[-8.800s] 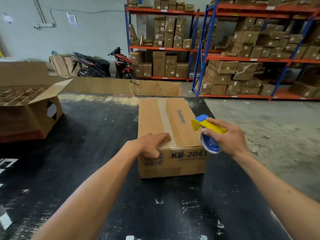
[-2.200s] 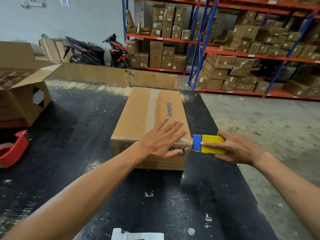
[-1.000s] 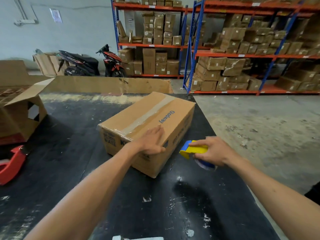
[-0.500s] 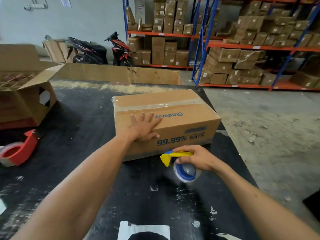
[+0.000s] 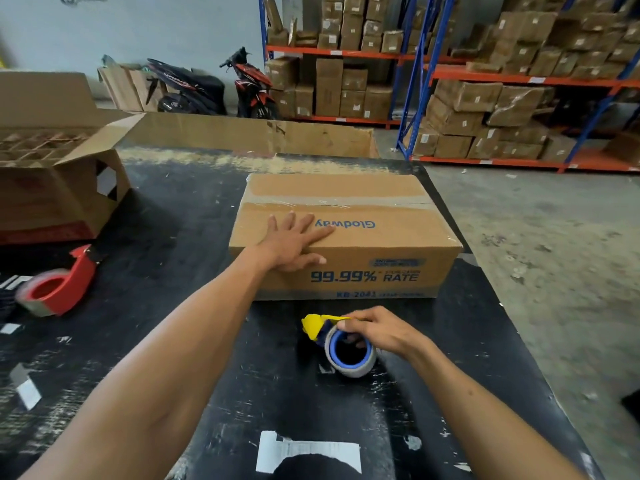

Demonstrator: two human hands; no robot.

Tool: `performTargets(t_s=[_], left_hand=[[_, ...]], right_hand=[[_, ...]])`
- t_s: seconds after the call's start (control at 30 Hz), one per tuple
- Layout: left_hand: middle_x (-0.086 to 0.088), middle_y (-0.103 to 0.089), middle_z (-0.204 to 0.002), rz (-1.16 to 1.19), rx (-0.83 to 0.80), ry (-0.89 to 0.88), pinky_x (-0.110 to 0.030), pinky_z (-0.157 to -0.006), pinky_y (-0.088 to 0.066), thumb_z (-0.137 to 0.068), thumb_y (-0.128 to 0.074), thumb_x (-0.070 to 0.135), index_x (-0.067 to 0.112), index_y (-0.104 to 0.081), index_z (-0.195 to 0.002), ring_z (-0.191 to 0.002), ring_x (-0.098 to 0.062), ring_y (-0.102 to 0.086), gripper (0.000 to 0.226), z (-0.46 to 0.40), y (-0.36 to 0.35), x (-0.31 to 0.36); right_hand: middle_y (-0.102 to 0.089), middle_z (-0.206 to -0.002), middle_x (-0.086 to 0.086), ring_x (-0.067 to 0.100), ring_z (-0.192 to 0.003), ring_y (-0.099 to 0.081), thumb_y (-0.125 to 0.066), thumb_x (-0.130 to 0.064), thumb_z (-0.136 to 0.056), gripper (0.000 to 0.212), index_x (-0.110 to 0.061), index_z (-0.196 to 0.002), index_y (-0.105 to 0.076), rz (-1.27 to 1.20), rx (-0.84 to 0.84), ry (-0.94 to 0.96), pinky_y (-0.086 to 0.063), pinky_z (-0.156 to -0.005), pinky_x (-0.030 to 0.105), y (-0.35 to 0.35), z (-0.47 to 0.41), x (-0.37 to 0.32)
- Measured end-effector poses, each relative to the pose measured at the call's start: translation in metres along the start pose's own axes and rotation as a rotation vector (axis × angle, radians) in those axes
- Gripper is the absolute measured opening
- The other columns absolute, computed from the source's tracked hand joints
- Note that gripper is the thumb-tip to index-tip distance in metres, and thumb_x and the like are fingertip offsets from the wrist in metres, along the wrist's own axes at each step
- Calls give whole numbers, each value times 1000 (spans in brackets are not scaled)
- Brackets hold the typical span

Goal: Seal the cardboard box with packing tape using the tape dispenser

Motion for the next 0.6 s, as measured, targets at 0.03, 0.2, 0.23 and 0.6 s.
performTargets(t_s=[0.03,0.2,0.23,0.6], left_hand=[[-2,6,-167,10,2,-5,-69,-114,2,-93,-33,70,53,4,-152,-150,-41,6,72,0,-1,-2],[-1,7,-167,45,1,-14,-65,-115,6,-93,-36,69,56,3,-150,-150,-39,8,70,-1,-1,-10],[-1,7,-167,39,2,-14,-65,-115,6,-93,-36,69,55,3,-150,-150,-39,8,70,-1,-1,-9],[-3,5,-167,1,76,-53,-62,-118,5,-94,-30,71,50,4,-153,-151,-37,6,71,3,-2,-9]], right_hand=[[-76,-94,-4,7,-86,-67,-68,-39,-92,21,-25,-102,-79,49,-4,11,-53,-79,27,0,-2,1],[-76,-103,-14,3,-101,-68,-64,-45,-94,21,-35,-110,-75,201,20,70,-53,-95,33,-6,-8,9],[-76,-102,-16,1,-101,-68,-64,-45,-94,20,-38,-109,-75,227,42,77,-53,-96,34,-7,-9,9],[-60,-133,-9,7,-125,-55,-63,-48,-94,41,-36,-133,-60,101,486,156,-45,-100,25,-4,37,1]])
Point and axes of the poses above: each hand's wrist, its own z-axis away from the middle knuckle, its own y-axis out of the back of the hand, x = y × z, the point moved 3 cm from there along -z, towards the middle knuckle
